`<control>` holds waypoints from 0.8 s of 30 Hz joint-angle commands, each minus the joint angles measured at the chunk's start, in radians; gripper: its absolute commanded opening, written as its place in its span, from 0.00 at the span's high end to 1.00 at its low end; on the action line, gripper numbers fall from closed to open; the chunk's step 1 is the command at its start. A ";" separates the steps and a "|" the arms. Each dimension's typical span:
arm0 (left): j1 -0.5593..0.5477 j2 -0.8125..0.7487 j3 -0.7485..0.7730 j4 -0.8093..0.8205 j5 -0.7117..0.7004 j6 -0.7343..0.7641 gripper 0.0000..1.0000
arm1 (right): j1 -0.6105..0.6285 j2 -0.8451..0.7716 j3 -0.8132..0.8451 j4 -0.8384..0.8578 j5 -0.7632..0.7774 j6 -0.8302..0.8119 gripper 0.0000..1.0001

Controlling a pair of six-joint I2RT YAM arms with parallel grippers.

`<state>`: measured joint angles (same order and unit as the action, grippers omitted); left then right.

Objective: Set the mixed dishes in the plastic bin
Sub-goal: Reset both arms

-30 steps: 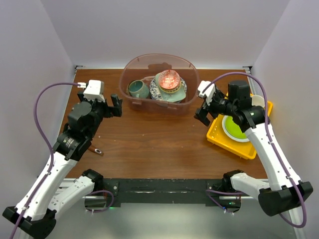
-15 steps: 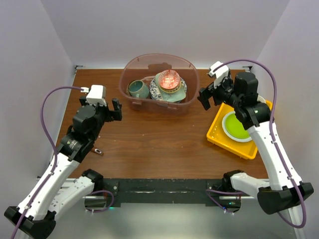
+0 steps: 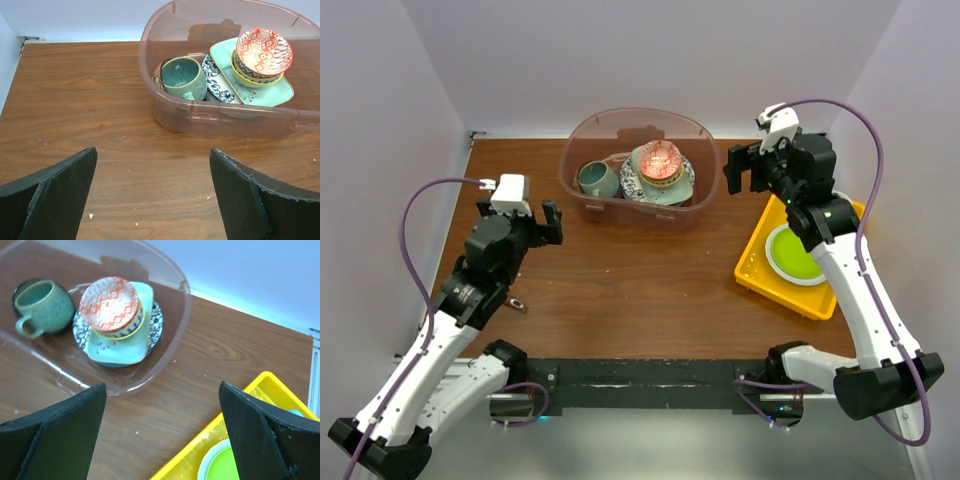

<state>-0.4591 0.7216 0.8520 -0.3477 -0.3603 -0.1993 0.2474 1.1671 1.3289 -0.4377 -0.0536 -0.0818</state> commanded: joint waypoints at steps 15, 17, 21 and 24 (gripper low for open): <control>0.002 -0.021 -0.007 0.024 -0.032 -0.011 0.00 | -0.007 0.003 0.036 0.105 0.164 0.169 0.02; 0.002 -0.021 -0.005 0.024 -0.034 -0.011 0.00 | -0.005 -0.001 0.032 0.105 0.156 0.165 0.02; 0.002 -0.022 -0.005 0.023 -0.034 -0.012 0.00 | -0.005 -0.009 0.024 0.096 0.118 0.139 0.02; 0.002 -0.024 -0.004 0.019 -0.034 -0.011 0.00 | -0.008 -0.011 0.021 0.083 0.063 0.103 0.02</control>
<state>-0.4591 0.7113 0.8520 -0.3546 -0.3752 -0.1989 0.2462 1.1778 1.3388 -0.3805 0.0727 0.0620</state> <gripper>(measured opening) 0.997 0.983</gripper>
